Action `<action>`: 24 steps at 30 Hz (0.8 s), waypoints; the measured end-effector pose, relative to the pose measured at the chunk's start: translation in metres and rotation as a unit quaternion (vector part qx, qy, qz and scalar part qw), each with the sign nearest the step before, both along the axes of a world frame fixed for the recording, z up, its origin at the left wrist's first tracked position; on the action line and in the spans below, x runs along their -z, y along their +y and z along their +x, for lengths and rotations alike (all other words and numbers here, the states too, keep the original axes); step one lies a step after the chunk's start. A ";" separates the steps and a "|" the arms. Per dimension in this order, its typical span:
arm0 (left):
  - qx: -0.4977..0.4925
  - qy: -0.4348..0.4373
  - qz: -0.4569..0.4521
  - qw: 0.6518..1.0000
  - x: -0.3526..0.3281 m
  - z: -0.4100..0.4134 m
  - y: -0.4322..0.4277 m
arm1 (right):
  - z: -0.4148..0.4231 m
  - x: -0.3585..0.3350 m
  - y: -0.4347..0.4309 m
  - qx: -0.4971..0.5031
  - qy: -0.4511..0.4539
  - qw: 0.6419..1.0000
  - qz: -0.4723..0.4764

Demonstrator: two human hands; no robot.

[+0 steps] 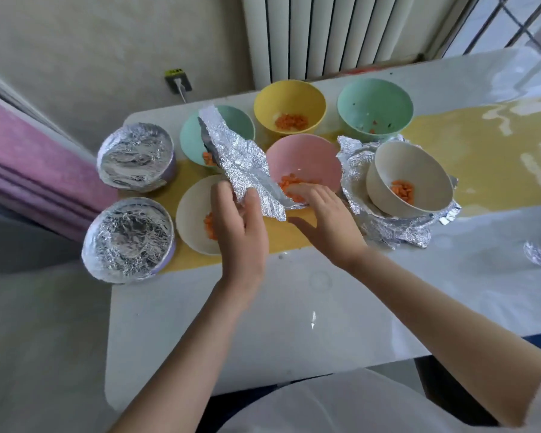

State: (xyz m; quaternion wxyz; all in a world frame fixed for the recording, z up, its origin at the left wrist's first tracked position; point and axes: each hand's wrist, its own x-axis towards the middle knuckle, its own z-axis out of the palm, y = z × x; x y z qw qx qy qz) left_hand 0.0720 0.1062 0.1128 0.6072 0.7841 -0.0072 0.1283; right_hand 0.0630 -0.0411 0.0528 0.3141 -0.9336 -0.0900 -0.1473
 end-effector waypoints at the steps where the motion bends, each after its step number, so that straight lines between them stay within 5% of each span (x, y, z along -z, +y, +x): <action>1: 0.001 0.001 -0.007 1.000 0.000 -0.002 0.007 | 0.003 -0.001 0.005 0.017 -0.023 1.000 0.011; 4: 0.001 0.011 -0.019 1.000 0.004 -0.006 0.031 | 0.009 -0.005 0.016 0.043 -0.042 0.998 0.002; 8: 0.030 0.001 0.153 0.988 0.043 -0.009 0.073 | 0.015 -0.010 0.020 0.073 -0.025 0.997 -0.005; 14: 0.065 -0.013 0.487 0.871 0.099 -0.013 0.109 | 0.023 -0.025 0.018 0.101 -0.066 0.992 -0.039; 18: 0.071 -0.011 0.530 0.845 0.108 -0.011 0.110 | 0.026 -0.033 0.013 0.125 -0.061 0.989 -0.045; 24: 0.066 -0.061 0.504 0.859 0.105 -0.023 0.098 | 0.026 -0.036 0.006 0.117 -0.044 0.991 -0.043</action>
